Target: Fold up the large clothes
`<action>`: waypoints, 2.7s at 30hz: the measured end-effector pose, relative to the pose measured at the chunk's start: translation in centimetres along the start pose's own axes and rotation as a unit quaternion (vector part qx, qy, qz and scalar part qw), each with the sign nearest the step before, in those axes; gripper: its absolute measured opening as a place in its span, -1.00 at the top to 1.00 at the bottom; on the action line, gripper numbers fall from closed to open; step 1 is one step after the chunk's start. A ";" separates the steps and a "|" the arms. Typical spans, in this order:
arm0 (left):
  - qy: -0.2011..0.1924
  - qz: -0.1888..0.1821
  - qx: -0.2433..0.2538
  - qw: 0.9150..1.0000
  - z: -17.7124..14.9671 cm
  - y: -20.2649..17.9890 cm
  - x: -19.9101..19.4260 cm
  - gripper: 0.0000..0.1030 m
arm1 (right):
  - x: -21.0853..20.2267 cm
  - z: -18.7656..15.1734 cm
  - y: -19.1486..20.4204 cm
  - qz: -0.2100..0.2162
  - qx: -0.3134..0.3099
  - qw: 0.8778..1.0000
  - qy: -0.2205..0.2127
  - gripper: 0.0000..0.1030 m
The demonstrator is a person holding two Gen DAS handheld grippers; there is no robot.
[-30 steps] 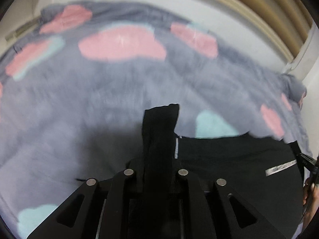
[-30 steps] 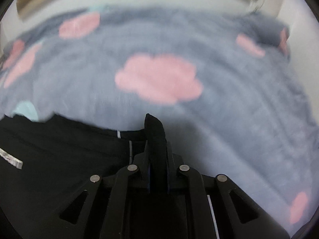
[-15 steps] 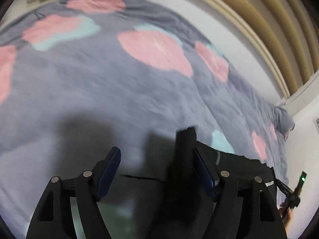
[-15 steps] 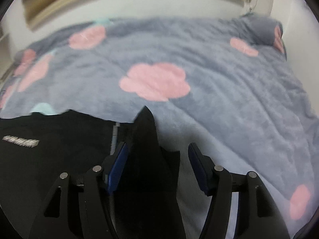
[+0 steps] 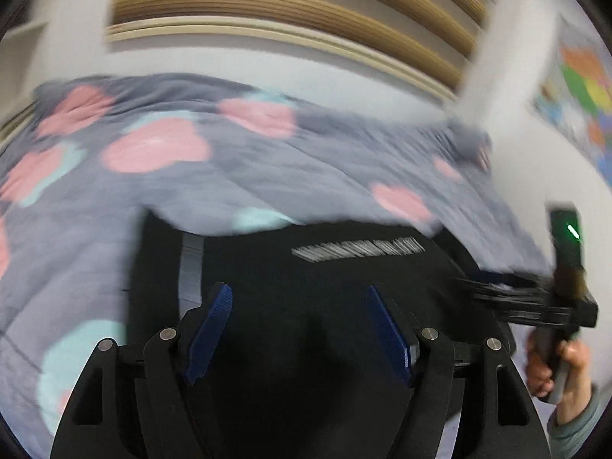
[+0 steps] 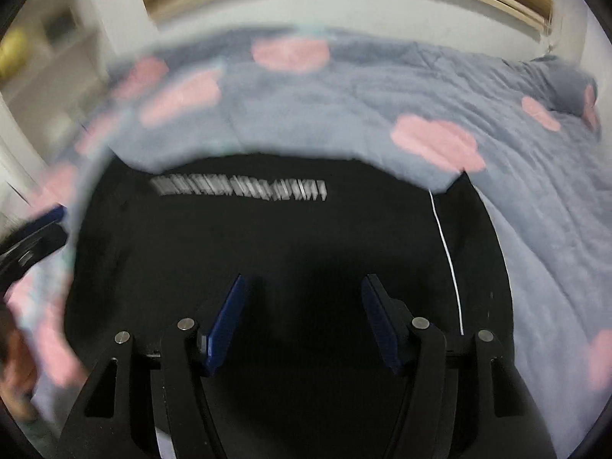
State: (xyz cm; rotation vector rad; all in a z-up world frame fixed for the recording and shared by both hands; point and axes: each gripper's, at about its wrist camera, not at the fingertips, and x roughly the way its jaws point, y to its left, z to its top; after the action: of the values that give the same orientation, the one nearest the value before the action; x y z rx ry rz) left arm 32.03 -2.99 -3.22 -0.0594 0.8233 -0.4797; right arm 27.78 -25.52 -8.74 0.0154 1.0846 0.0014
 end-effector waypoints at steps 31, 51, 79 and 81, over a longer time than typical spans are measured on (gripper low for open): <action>0.154 0.088 -0.086 0.980 1.8 0.3 14.9 -0.60 | 9.3 4.1 -3.7 0.012 0.078 0.996 0.034 -0.62; 0.024 0.058 -0.057 0.996 -3.6 5.0 -5.9 -0.60 | -7.1 -7.4 -8.2 0.054 0.090 0.994 -0.037 -0.63; 0.085 0.000 -0.174 0.981 -8.2 16.3 3.3 -0.61 | 2.1 -12.3 -19.7 0.179 0.229 0.957 0.011 -1.00; 0.095 -0.010 -0.180 0.979 -8.3 16.6 4.2 -0.64 | 3.0 -12.2 -19.8 0.207 0.237 0.949 0.016 -1.00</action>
State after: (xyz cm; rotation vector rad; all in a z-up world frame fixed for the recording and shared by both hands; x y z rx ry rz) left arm 34.92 11.14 -15.68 -0.3613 1.0908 -0.3539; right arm 18.29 -45.16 -17.39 0.6780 1.0769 0.1192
